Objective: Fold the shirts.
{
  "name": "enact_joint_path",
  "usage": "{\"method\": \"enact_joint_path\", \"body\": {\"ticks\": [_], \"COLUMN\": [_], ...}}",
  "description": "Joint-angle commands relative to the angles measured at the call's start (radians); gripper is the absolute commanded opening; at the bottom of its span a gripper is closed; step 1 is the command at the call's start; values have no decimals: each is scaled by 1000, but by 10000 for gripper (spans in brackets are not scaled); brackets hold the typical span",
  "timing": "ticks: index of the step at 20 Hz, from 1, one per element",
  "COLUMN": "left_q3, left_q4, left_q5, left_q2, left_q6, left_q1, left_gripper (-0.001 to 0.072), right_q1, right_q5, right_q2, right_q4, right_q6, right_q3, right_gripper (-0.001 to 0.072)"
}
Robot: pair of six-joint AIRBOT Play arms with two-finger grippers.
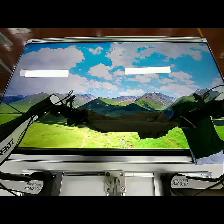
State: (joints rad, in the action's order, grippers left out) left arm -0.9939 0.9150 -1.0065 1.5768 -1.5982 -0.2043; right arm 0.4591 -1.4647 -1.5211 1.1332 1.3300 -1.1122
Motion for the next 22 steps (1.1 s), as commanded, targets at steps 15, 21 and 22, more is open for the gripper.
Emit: {"method": "enact_joint_path", "body": {"ticks": [15, 21, 22], "left_q3": [-614, -837, -837], "left_q4": [418, 425, 426], "left_q5": [47, 40, 16], "left_q2": [-662, -861, -880], "left_q6": [-11, -19, -19], "left_q1": [97, 189, 189], "left_gripper": [33, 33, 33], "right_q1": [-117, -117, -117], "right_q5": [160, 269, 225], "right_q2": [491, 804, 832], "right_q4": [-81, -131, -130], "right_q6": [-64, 64, 65], "right_q3": [-459, -583, -583], "right_gripper": [62, 62, 62]}}
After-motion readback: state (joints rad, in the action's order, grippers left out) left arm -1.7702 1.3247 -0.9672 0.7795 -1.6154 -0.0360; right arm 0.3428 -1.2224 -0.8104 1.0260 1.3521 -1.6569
